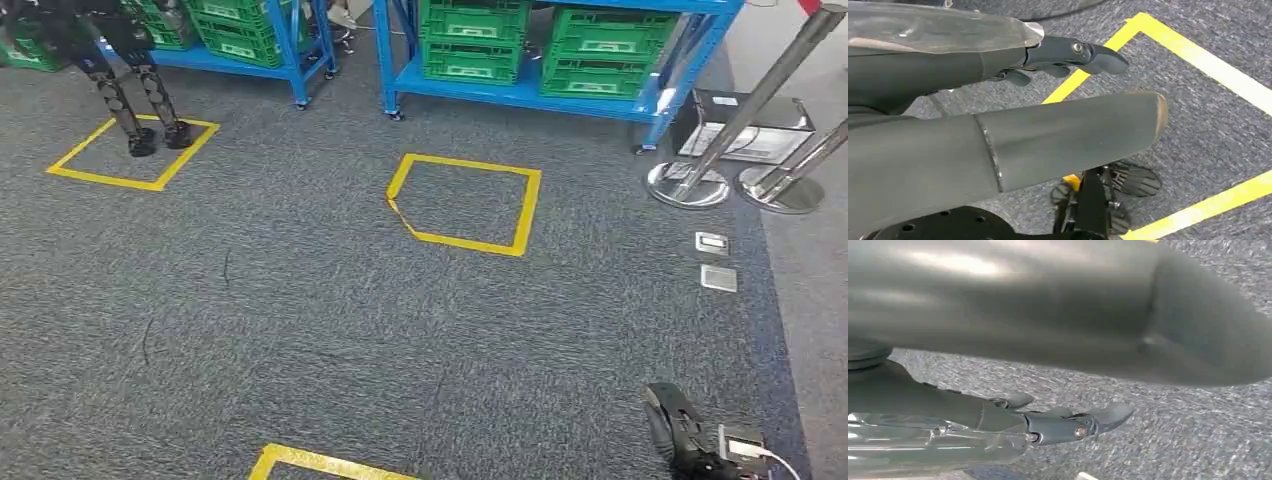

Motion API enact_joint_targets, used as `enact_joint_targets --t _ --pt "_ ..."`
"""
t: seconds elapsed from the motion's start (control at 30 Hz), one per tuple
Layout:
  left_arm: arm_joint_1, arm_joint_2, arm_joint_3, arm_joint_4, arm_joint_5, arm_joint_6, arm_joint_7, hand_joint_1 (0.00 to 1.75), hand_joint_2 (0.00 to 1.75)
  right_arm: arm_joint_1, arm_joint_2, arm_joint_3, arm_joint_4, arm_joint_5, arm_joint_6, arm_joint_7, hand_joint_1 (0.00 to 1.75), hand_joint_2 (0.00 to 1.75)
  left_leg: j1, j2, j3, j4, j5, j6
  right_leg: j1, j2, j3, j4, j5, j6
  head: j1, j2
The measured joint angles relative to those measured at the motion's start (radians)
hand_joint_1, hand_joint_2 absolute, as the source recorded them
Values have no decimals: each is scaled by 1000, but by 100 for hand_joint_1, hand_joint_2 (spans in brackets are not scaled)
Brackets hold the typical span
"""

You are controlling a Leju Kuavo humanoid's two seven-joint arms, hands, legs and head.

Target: Take the parts from the cabinet and place them on the table.

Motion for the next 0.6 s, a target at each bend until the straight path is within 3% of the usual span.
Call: enact_joint_targets --t 0.03,0.07,0.1,0.17,0.2,0.23,0.27,0.33,0.4,0.43,0.5,0.53,0.57,0.6 --pt "0 -1 0 0 0 0 0 0 0 4 0 0 0 0 0 0 0 0 3 0 1 0 -2 -3 -6 0 -32 55 -11 6 0 0" --pt "1 -2 0 0 0 0 0 0 0 7 0 0 0 -1 0 0 0 0 7 0 3 2 -5 -7 -13 -1 -42 64 0 12 2 0" --pt "2 -3 0 0 0 0 0 0 0 8 0 0 0 -2 0 1 0 0 12 -1 7 2 -9 -13 -21 -3 -29 24 38 20 5 0" --pt "2 -4 0 0 0 0 0 0 0 8 -1 0 0 -3 0 0 0 0 25 -1 14 16 -22 -32 -36 -8 47 -145 137 40 6 0" --pt "2 0 0 0 0 0 0 0 0 8 -1 0 0 -4 0 0 0 0 25 -1 12 29 -33 -43 -44 -13 77 -215 149 56 11 0" --pt "1 3 -1 0 0 0 0 0 0 7 2 0 0 -4 0 0 0 0 24 -2 8 41 -41 -54 -32 0 80 -217 135 46 22 0" --pt "-1 3 -1 0 0 0 0 0 0 7 -1 0 0 -4 0 0 0 0 21 -3 7 39 -43 -59 -34 3 79 -213 131 25 15 0" --pt "-2 1 -1 0 0 0 0 0 0 12 -1 0 0 -4 1 0 0 0 26 -3 15 32 -46 -67 -26 3 79 -212 122 8 2 0" --pt "-2 0 -1 0 0 0 0 0 0 11 -2 0 0 -4 0 -1 0 0 32 -2 15 56 -62 -77 -28 8 103 -217 121 -7 -2 0" --pt "-2 0 -1 0 0 0 0 0 0 11 -2 0 0 -4 0 -2 0 0 32 -2 -16 117 -88 -78 -27 6 108 -218 119 -12 -12 0" --pt "-2 0 -1 0 0 0 0 0 0 11 -3 0 0 -5 0 -3 0 0 31 -2 -122 295 -151 -79 -21 5 115 -218 113 -22 -15 0" --pt "-1 0 -1 0 0 0 0 0 0 11 -3 0 0 -5 2 -3 0 0 31 -2 -175 370 -163 -77 -17 5 119 -217 107 -26 -16 0" --pt "1 -2 -1 0 0 0 0 0 0 11 -3 0 0 -6 2 -3 0 0 30 -3 -206 397 -152 -72 -13 6 126 -218 102 -28 -16 0" --pt "2 -2 -1 0 0 0 0 0 0 11 -3 0 0 -6 2 -3 0 0 27 -3 -213 373 -113 -65 -11 7 135 -218 94 -29 -16 0"
